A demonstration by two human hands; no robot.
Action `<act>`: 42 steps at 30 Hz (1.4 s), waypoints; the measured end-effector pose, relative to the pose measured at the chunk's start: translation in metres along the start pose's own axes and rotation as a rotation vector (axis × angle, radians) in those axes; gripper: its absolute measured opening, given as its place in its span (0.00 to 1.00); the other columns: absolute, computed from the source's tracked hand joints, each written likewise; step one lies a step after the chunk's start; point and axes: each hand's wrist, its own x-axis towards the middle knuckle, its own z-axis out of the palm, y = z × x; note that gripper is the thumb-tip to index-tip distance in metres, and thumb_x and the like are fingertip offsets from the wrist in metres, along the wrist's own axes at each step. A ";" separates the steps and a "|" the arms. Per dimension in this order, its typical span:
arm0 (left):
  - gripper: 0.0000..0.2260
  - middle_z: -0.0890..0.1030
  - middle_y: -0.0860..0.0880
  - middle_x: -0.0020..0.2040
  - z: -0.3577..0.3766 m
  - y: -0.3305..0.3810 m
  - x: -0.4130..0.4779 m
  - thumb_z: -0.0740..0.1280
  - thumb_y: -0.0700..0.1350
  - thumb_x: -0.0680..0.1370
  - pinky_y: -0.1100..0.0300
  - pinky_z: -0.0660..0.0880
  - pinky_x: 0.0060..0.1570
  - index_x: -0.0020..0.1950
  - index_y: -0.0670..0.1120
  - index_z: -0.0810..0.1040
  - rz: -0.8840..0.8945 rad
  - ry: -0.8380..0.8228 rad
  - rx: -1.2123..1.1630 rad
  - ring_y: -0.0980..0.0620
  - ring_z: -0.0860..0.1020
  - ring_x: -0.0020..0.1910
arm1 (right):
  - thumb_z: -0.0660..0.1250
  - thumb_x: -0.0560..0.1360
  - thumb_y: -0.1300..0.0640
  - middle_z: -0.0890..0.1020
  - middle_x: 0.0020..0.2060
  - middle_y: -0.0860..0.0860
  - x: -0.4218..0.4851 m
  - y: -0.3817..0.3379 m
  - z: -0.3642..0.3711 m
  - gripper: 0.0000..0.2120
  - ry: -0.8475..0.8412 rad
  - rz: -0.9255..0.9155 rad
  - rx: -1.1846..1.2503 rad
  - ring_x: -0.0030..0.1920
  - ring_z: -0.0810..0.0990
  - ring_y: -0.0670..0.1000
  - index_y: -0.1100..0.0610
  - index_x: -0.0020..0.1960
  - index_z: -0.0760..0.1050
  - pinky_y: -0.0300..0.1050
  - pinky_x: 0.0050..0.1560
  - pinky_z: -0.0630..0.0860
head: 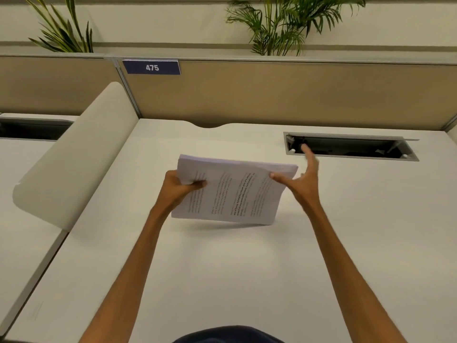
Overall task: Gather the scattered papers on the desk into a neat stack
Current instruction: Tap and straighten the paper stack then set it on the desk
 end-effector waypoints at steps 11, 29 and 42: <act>0.16 0.86 0.49 0.44 0.002 0.089 0.032 0.74 0.51 0.69 0.63 0.81 0.39 0.53 0.44 0.86 0.236 -0.287 0.257 0.51 0.84 0.39 | 0.74 0.64 0.47 0.85 0.47 0.54 0.014 -0.078 0.013 0.23 -0.706 -0.072 -0.172 0.43 0.85 0.54 0.54 0.57 0.80 0.47 0.46 0.83; 0.10 0.88 0.53 0.44 0.043 0.025 0.002 0.78 0.40 0.70 0.56 0.83 0.40 0.49 0.48 0.85 -0.069 0.075 -0.294 0.50 0.87 0.42 | 0.79 0.64 0.58 0.86 0.49 0.52 -0.011 -0.028 0.021 0.19 -0.356 0.164 0.301 0.47 0.85 0.55 0.52 0.54 0.82 0.51 0.47 0.84; 0.12 0.82 0.48 0.39 0.062 0.072 0.004 0.77 0.54 0.69 0.59 0.80 0.34 0.41 0.47 0.80 0.082 0.336 -0.373 0.52 0.80 0.36 | 0.68 0.68 0.40 0.79 0.25 0.46 -0.008 -0.056 0.016 0.22 0.050 0.031 0.409 0.26 0.76 0.45 0.59 0.30 0.73 0.37 0.28 0.73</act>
